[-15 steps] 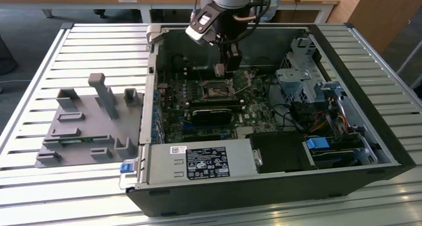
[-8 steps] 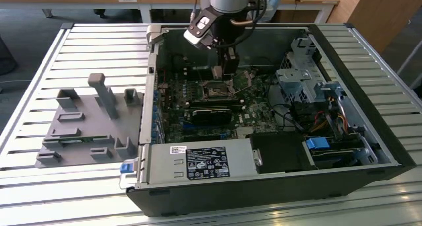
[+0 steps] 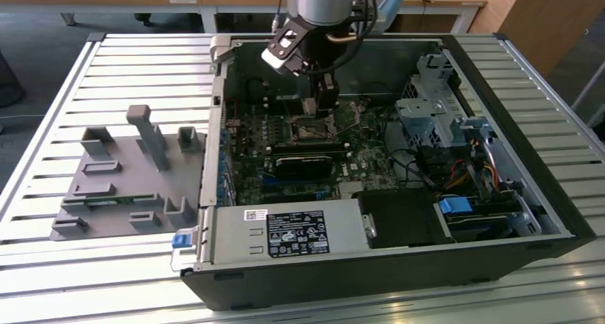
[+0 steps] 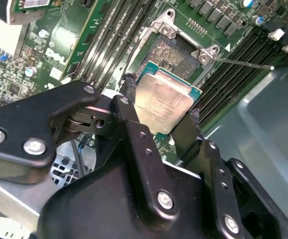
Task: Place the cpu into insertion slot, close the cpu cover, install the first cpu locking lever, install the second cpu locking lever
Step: 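Place the cpu into insertion slot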
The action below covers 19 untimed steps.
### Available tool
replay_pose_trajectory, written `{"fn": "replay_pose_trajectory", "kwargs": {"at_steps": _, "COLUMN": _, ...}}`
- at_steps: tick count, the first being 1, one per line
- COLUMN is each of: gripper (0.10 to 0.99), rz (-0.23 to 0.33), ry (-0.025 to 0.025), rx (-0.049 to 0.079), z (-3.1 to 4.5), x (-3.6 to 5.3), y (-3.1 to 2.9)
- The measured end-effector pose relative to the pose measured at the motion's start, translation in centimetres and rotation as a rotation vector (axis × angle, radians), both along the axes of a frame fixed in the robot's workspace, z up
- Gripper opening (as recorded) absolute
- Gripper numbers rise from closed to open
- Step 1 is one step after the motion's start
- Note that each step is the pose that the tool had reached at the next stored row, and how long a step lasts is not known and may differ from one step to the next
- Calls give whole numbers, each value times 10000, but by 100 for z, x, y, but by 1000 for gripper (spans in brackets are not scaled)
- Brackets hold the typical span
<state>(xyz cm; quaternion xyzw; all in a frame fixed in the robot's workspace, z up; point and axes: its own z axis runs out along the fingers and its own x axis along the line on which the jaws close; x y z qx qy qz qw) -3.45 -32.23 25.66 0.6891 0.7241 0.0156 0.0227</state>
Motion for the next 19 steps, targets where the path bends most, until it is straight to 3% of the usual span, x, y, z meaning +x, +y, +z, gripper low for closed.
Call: {"fn": "replay_pose_trajectory", "kwargs": {"at_steps": 19, "gripper": 541, "rz": -323, "ry": 0, "rx": -2, "z": -205, "x": -44, "y": 51}}
